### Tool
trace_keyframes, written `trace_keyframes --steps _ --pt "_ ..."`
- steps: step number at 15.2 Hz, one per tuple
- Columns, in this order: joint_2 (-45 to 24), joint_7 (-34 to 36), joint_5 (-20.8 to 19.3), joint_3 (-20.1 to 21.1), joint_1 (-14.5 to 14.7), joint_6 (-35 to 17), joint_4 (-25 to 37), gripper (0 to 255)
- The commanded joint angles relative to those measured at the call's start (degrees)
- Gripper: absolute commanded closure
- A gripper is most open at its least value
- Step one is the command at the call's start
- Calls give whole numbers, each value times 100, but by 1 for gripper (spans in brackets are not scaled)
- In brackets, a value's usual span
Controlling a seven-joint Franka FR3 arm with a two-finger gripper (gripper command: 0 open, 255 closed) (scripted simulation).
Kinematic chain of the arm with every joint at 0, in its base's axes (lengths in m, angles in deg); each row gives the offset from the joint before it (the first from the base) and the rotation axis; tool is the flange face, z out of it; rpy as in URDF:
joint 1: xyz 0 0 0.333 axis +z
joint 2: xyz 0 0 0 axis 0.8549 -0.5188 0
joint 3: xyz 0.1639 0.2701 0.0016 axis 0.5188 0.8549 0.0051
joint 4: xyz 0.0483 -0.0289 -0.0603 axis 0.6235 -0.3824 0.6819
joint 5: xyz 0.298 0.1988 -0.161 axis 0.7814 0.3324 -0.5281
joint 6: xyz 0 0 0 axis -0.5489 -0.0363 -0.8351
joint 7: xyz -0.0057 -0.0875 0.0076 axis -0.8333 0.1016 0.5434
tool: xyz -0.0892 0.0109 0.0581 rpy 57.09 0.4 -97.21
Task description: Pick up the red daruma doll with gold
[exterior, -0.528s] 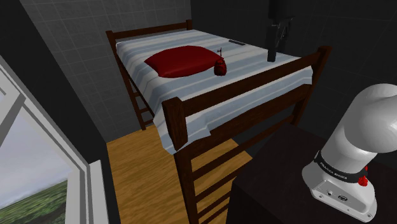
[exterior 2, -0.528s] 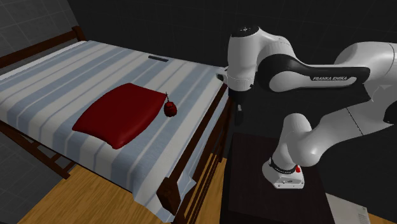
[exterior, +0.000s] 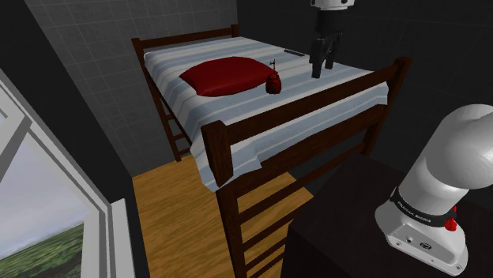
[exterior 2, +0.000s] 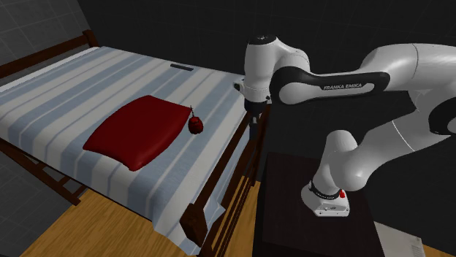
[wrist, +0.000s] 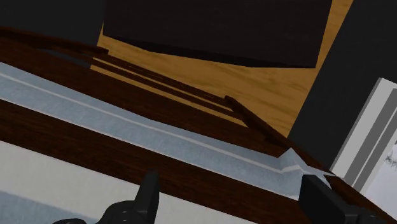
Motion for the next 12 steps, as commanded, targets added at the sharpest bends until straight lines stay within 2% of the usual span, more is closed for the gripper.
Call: trace_keyframes --steps 1,7,12 --pt "-219 -117 8 -132 -42 -405 -14 0" --pt "-1168 -489 175 -504 -107 -1502 275 0" --pt "-2042 -877 493 -805 -112 -2255 729 0"
